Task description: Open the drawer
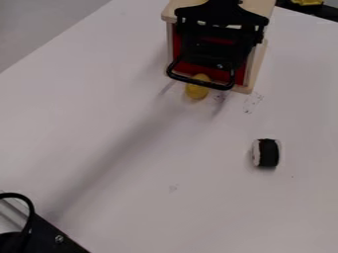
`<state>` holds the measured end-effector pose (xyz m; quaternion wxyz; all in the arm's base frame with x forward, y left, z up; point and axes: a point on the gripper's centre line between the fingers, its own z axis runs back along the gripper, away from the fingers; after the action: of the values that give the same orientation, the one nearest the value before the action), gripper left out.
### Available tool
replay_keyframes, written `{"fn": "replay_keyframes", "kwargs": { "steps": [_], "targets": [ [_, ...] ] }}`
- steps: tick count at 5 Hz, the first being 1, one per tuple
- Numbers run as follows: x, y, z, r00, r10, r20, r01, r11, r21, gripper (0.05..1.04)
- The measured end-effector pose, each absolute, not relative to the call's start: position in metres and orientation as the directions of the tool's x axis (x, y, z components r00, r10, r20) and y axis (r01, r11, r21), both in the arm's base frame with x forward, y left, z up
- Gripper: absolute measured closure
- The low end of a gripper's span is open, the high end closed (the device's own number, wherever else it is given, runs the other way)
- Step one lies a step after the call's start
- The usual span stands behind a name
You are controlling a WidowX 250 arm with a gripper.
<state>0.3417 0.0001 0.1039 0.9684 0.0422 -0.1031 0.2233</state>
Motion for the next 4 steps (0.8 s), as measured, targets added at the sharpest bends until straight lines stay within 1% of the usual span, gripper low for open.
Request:
{"fn": "replay_keyframes", "kwargs": {
  "steps": [1,2,3,4],
  "targets": [
    [0.354,0.005,0.088,0.867,0.438,0.237,-0.454,0.891,0.012,0.085],
    [0.375,0.001,0.08,0.868,0.432,0.245,-0.44,0.898,-0.026,0.085],
    [0.395,-0.008,0.066,0.874,0.431,0.224,-0.427,0.902,-0.068,0.085],
    [0.41,-0.017,0.059,0.878,0.434,0.204,-0.425,0.901,-0.09,0.081]
  ]
}}
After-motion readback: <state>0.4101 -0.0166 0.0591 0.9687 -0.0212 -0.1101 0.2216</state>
